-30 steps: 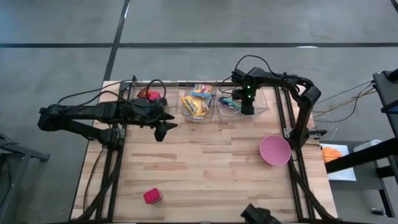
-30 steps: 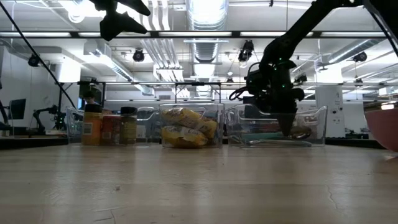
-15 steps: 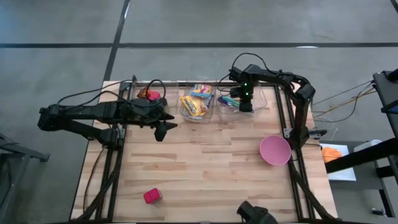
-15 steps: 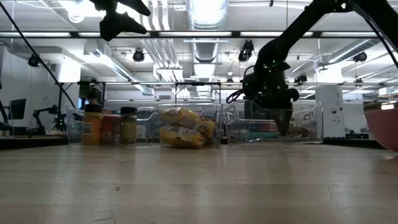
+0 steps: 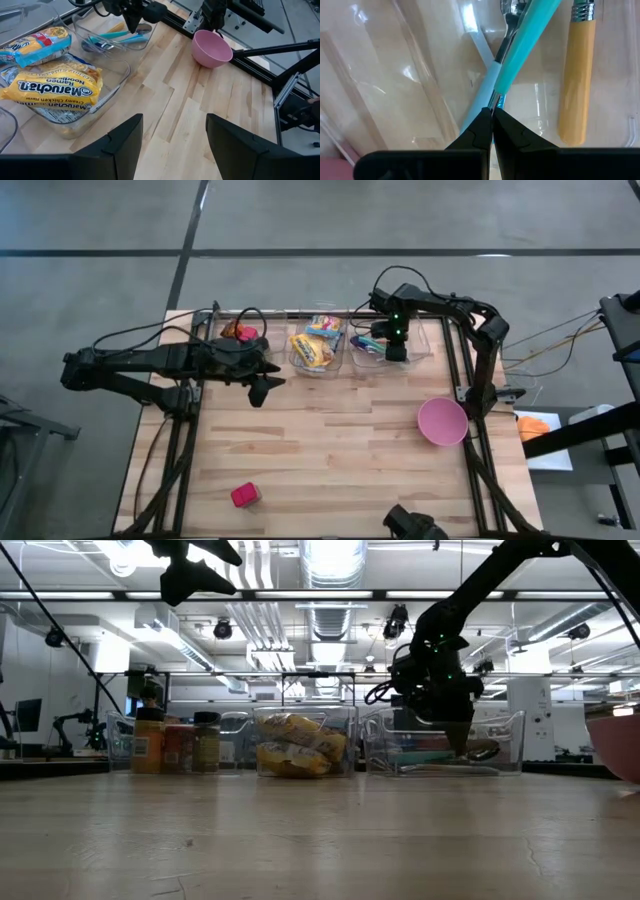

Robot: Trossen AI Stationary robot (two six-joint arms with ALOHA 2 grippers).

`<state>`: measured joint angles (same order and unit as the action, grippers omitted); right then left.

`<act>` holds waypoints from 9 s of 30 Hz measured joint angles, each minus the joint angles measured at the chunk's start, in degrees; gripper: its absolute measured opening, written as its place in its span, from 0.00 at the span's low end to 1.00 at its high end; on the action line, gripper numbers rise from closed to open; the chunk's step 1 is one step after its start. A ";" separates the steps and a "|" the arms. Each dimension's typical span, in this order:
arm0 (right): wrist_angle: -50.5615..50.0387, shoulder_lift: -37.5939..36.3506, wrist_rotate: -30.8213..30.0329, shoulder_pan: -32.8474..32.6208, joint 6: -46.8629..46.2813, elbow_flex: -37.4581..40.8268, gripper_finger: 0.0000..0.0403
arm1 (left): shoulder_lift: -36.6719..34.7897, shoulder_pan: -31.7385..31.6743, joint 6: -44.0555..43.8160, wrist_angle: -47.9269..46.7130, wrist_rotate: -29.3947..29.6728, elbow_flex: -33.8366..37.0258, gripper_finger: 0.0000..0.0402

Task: Pick & Place Food Item
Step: Put the light green spoon into the right transparent bin, then put the red seasoning can into the left transparent bin

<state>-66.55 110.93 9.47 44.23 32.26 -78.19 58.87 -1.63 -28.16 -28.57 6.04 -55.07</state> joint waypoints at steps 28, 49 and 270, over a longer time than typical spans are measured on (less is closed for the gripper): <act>0.77 -0.10 -1.68 -0.09 -4.79 0.15 0.45 | 0.00 0.00 -0.44 -0.08 0.00 0.00 0.56; 0.81 -5.33 -5.07 -0.68 -6.88 0.15 0.50 | 0.00 0.04 -2.38 -1.72 -1.54 -0.48 0.56; 12.42 -54.18 -9.20 -39.95 -41.74 21.27 0.50 | 33.20 47.15 -105.43 -28.41 -8.58 -4.83 0.56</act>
<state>-54.13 56.75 0.27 4.27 -9.47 -56.93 92.07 45.52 -133.59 -56.98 -2.54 -59.90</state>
